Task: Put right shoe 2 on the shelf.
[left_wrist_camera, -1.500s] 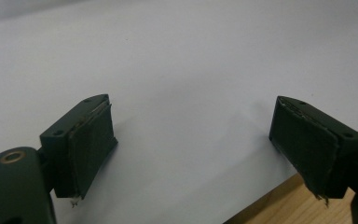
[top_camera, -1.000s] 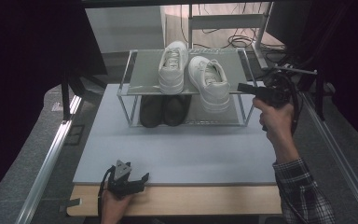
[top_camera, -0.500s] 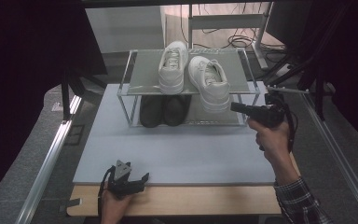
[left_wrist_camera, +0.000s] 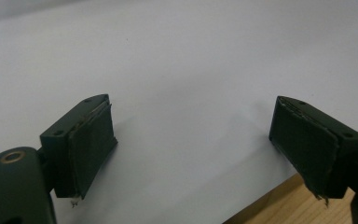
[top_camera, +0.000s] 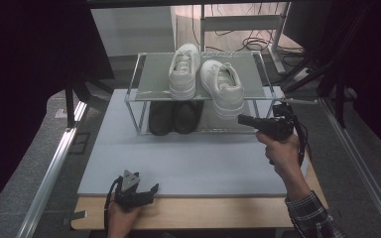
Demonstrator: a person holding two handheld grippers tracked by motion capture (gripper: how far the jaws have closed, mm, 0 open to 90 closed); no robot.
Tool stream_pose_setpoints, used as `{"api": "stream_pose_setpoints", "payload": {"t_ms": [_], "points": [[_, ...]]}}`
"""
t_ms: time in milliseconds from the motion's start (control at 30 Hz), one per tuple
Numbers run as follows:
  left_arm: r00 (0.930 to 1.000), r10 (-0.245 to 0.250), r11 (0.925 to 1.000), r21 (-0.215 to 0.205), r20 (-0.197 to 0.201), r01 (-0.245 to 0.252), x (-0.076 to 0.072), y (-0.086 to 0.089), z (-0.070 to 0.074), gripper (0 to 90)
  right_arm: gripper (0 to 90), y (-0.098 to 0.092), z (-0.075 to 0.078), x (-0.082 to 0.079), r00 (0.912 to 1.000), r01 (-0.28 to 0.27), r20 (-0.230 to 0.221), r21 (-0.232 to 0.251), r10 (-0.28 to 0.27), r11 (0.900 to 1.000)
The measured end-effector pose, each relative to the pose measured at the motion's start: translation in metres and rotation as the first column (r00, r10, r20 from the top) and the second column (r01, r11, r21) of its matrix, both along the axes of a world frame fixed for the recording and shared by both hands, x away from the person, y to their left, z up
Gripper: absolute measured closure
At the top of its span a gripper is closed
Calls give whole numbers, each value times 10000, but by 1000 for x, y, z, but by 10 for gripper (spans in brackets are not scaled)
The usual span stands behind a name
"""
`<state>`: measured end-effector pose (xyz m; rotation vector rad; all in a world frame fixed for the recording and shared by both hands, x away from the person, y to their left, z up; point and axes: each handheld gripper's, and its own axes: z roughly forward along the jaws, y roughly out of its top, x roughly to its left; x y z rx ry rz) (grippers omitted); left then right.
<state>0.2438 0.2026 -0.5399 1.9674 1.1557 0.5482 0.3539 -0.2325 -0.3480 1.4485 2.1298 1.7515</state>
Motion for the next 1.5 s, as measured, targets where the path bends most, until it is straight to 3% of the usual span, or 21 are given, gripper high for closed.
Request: {"api": "stream_pose_setpoints", "payload": {"t_ms": [533,867,1500], "points": [[10000,10,10000,4,0,-10,0,0,0,136,897,27,-5,21,9999,44,-137,-6,-44,10000],[10000,10,10000,10,-19,-10,0,0,0,135,898,41,-8,37,9996,74,-282,272,-66,9996],[10000,12,10000,11,-24,-12,0,0,0,136,898,59,-13,65,9976,514,-480,284,-500,9983]]}}
